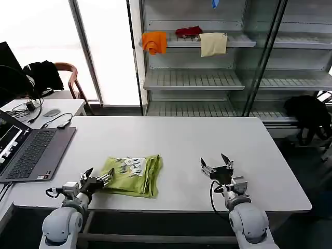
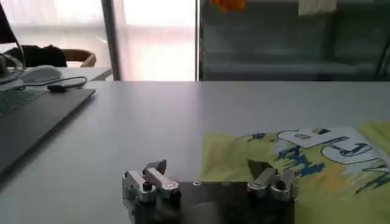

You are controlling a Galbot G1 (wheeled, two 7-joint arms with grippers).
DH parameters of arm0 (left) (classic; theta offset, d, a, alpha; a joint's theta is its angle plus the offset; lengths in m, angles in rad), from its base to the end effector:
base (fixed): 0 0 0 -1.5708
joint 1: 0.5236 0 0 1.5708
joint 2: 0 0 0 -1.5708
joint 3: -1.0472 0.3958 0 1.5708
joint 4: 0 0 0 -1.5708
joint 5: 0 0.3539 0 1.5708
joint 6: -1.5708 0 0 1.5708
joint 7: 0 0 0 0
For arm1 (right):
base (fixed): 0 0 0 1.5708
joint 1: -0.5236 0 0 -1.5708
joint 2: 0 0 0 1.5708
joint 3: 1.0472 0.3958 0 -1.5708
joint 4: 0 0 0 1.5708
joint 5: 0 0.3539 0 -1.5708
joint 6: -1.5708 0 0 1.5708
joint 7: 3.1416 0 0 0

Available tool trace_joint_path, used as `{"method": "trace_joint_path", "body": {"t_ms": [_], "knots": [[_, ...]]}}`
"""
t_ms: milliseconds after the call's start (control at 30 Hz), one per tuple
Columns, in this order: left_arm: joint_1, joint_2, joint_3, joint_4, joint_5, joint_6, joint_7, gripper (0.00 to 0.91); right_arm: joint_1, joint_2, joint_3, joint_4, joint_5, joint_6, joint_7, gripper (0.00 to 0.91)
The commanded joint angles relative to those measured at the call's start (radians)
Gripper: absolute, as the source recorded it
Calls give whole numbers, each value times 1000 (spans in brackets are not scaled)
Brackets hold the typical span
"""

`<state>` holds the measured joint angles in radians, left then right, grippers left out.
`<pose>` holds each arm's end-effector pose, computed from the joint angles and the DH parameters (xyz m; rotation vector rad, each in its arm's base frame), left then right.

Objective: Fold and organize the clothes.

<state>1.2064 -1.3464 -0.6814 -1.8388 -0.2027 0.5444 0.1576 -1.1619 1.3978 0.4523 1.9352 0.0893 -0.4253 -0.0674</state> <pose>0.2880 0.1195 -0.3324 -0.0721 -2.7319 0.0121 0.2968 -0.0232 -0.3057 0.2544 -2.9383 0.1189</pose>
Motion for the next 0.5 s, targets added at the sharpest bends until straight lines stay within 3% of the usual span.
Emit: {"method": "trace_joint_path", "body": {"t_ms": [33,100,200,300,500], "knots": [[6,-1,-7,23,0,2,3,433,7,3,-3,-16,-3,1,0,907],[7,-2,-7,23,-35,8,6,202,11,5,-5,-20,-4,1,0,907],[10,-4,-7,17,-68,21,10,50,16,6,-5,-24,-4,1,1,907],[14,-6,-6,7,-111,32,12,10,20,8,-5,-28,-5,1,2,907],[17,-11,2,-4,-120,32,24,20,21,10,-4,-31,-8,1,3,907]]}}
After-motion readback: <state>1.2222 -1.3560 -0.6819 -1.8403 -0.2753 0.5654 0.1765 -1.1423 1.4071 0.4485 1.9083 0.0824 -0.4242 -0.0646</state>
